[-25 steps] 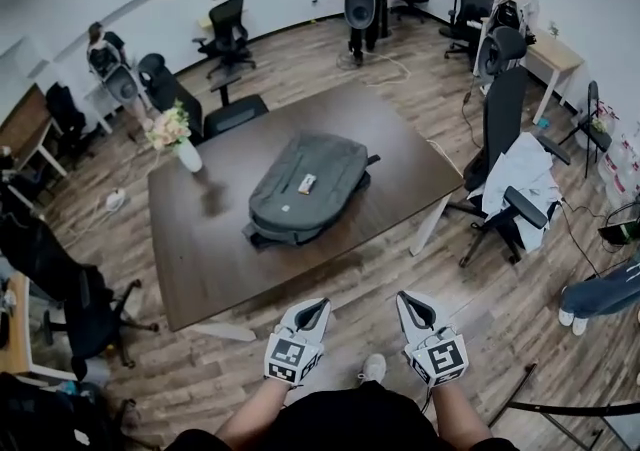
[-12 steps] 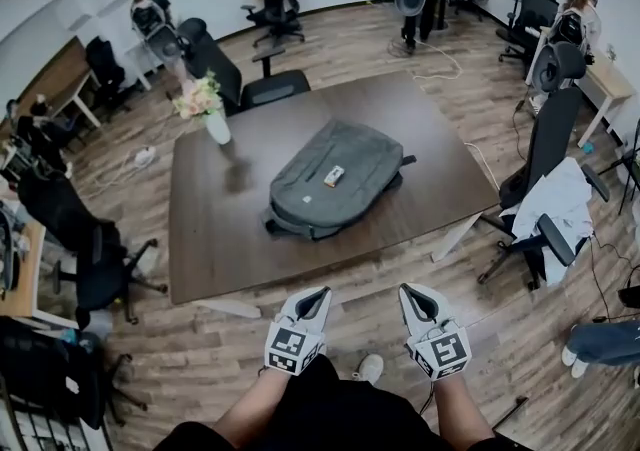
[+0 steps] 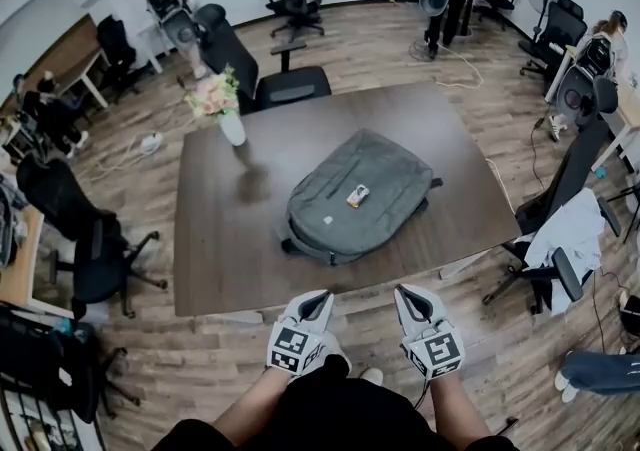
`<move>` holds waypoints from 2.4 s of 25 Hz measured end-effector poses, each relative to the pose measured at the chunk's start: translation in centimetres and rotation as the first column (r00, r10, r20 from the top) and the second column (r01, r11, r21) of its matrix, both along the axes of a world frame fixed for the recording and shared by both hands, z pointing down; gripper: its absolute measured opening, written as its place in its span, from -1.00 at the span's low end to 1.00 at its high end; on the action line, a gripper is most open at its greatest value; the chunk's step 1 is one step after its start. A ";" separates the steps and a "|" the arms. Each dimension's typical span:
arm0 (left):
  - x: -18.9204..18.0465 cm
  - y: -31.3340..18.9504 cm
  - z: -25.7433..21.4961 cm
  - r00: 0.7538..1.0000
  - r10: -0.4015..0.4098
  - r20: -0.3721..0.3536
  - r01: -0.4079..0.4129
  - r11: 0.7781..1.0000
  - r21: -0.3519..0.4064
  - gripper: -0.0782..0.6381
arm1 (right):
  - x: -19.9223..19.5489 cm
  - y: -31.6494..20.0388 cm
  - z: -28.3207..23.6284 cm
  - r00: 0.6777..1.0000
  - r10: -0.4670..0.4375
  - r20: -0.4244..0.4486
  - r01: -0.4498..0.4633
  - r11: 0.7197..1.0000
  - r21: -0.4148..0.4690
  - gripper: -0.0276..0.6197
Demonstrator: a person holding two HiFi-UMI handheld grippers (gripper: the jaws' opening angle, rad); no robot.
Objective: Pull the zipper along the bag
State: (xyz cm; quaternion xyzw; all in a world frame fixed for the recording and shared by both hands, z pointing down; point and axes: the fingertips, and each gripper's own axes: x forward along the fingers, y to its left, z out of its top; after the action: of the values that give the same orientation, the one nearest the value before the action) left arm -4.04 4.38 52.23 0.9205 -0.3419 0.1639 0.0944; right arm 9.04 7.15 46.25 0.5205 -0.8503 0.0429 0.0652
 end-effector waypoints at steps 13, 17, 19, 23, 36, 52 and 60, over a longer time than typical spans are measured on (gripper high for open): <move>-2.5 -8.1 -0.4 0.999 -0.019 -0.032 0.019 1.000 0.003 -0.73 | -3.8 -8.8 -0.2 0.997 -0.051 -0.064 0.050 0.999 -0.014 -0.91; -2.7 -9.2 -0.7 0.999 -0.013 -0.050 0.014 1.000 0.006 -0.73 | -4.4 -10.2 -0.2 0.995 -0.053 -0.081 0.052 0.998 -0.020 -0.91; -2.7 -9.7 -0.8 0.998 -0.008 -0.057 0.008 1.000 0.006 -0.73 | -4.6 -10.7 -0.3 0.994 -0.052 -0.097 0.050 0.998 -0.023 -0.91; -2.8 -10.5 -0.4 0.998 -0.009 -0.055 0.010 1.000 0.008 -0.73 | -4.5 -11.6 -0.1 0.990 -0.055 -0.130 0.052 0.998 -0.029 -0.91; -1.4 -10.2 2.4 0.994 -0.105 0.038 0.104 0.994 0.014 -0.73 | -4.8 -13.3 4.4 0.928 -0.292 -0.231 0.273 0.955 -0.111 -0.91; 0.7 -9.1 5.9 0.983 -0.100 0.157 0.106 0.994 -0.036 -0.37 | -7.0 -12.7 8.2 0.792 -0.544 -0.276 0.503 0.839 -0.210 -0.36; 1.7 -8.6 8.0 0.959 -0.119 0.257 0.140 0.988 -0.066 -0.43 | -6.9 -12.6 9.5 0.783 -0.564 -0.262 0.512 0.824 -0.243 -0.36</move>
State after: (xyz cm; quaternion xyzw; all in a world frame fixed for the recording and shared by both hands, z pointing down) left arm -2.33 -4.17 60.21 0.8631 -0.4035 0.2873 0.0989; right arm 2.11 -5.43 55.76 0.2485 -0.9348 0.0043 0.2537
